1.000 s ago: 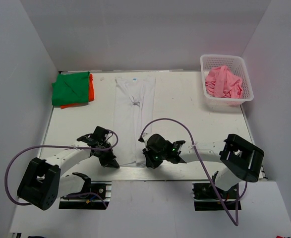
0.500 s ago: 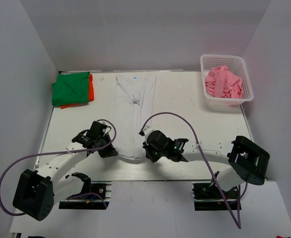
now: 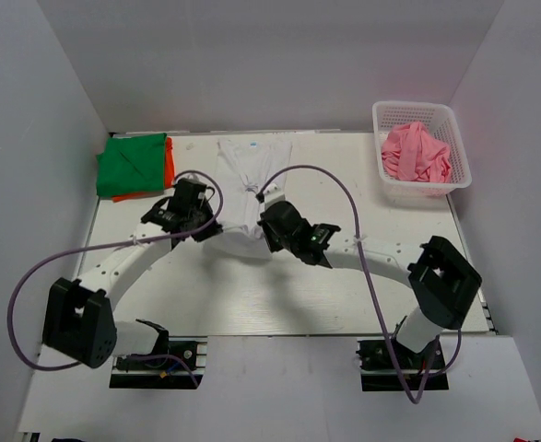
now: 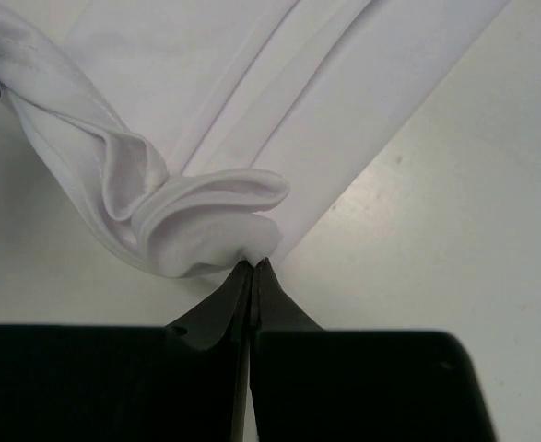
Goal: Fold and stack the t-shirts
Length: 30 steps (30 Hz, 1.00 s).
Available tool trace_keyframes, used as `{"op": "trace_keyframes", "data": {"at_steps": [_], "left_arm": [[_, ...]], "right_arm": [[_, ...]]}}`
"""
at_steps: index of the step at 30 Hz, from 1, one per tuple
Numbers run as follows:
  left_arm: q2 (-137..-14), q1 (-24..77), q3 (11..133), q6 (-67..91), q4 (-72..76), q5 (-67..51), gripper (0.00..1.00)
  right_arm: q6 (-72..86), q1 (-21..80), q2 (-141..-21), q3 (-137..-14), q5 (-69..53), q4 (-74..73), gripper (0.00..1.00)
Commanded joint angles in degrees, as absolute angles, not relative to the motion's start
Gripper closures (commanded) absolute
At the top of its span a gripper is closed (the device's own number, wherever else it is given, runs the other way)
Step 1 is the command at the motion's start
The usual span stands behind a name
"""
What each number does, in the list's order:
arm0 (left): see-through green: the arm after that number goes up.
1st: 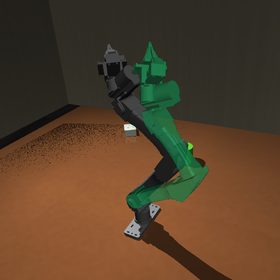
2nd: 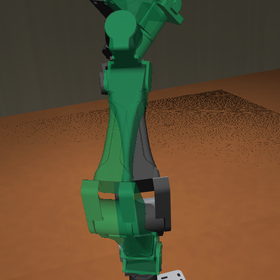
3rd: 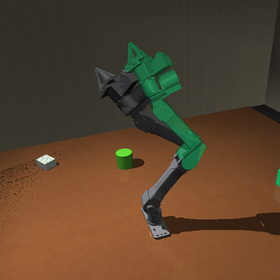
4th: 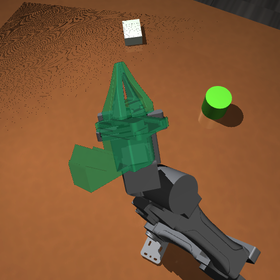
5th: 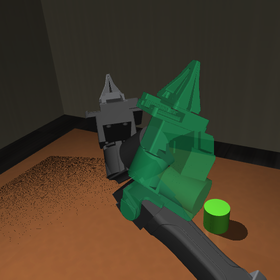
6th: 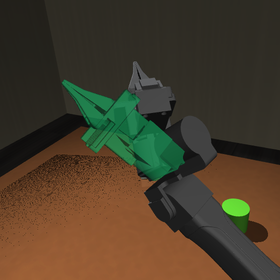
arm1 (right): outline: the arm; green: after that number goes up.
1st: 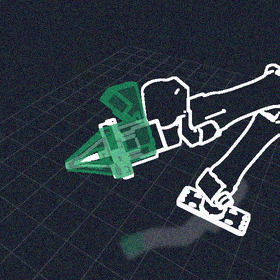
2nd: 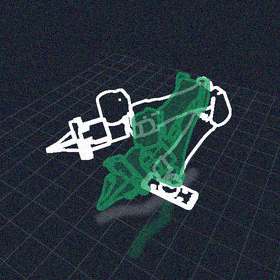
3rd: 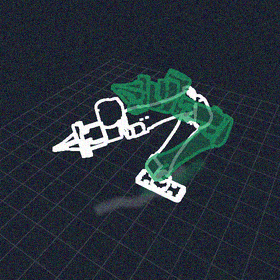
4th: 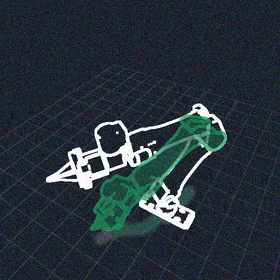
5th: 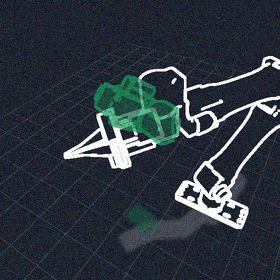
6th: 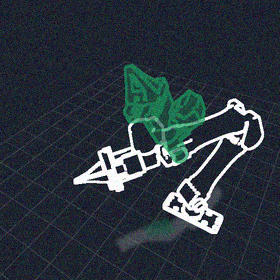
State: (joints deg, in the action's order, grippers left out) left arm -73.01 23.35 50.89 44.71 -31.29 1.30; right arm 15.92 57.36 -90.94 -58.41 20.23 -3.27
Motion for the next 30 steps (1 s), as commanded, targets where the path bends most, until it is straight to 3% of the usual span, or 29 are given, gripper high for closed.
{"op": "trace_keyframes", "data": {"at_steps": [1, 9, 30], "left_arm": [[-78.4, 22.5, 58.9, 42.5, -30.1, 8.2, 1.00], [-92.0, 20.0, 73.5, 41.4, -30.8, 9.4, 1.00], [-112.8, 16.0, 90.3, 37.0, -29.7, 4.5, 1.00]], "right_arm": [[12.0, 55.0, -94.5, -64.5, 23.8, -1.8, 1.00], [7.6, 48.4, -101.2, -73.0, 21.3, -0.6, 1.00], [9.0, 38.8, -117.1, -86.7, 9.7, -2.4, 1.00]]}}
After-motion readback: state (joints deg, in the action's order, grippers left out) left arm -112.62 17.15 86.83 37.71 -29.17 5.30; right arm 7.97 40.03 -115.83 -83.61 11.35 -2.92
